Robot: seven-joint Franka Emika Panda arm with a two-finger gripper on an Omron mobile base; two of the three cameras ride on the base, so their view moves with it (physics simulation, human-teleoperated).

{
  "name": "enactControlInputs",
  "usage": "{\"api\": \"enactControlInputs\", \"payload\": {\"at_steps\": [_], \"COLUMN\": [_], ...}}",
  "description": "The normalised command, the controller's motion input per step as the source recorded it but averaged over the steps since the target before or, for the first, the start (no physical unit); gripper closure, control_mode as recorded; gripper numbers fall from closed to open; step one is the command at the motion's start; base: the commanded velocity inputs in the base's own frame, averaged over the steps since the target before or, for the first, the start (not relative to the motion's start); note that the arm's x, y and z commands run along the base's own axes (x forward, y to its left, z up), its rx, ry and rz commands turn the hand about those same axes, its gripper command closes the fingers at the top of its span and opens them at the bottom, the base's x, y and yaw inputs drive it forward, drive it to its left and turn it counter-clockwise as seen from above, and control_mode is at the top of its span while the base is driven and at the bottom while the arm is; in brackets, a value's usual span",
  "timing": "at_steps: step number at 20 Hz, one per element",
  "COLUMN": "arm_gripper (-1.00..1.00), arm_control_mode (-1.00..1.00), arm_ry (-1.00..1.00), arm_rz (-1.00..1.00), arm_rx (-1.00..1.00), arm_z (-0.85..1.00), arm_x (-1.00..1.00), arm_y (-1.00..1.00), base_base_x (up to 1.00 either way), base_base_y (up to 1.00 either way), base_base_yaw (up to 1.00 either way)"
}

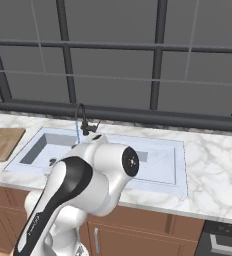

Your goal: Pick the pear from the sink and place it on the cutting board to airdry. Then turn off the sink faucet.

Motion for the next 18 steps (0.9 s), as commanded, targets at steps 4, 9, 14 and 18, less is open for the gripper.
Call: {"api": "enactControlInputs", "payload": {"at_steps": [4,9,14,18], "arm_gripper": [-1.0,-1.0,-1.0,-1.0], "arm_control_mode": [-1.0,-1.0,-1.0,-1.0], "arm_ry": [0.0,0.0,0.0,-0.01], "arm_rz": [0.0,-0.01,-0.13,-0.2], "arm_rx": [0.08,0.04,0.0,0.0], "arm_z": [0.04,0.0,-0.01,-0.02], "arm_x": [0.42,0.3,0.06,0.02], "arm_y": [-0.05,-0.02,0.0,0.03], "base_base_x": [0.0,0.0,0.0,0.0], "base_base_y": [0.0,0.0,0.0,0.0], "base_base_yaw": [0.0,0.0,0.0,0.0]}}
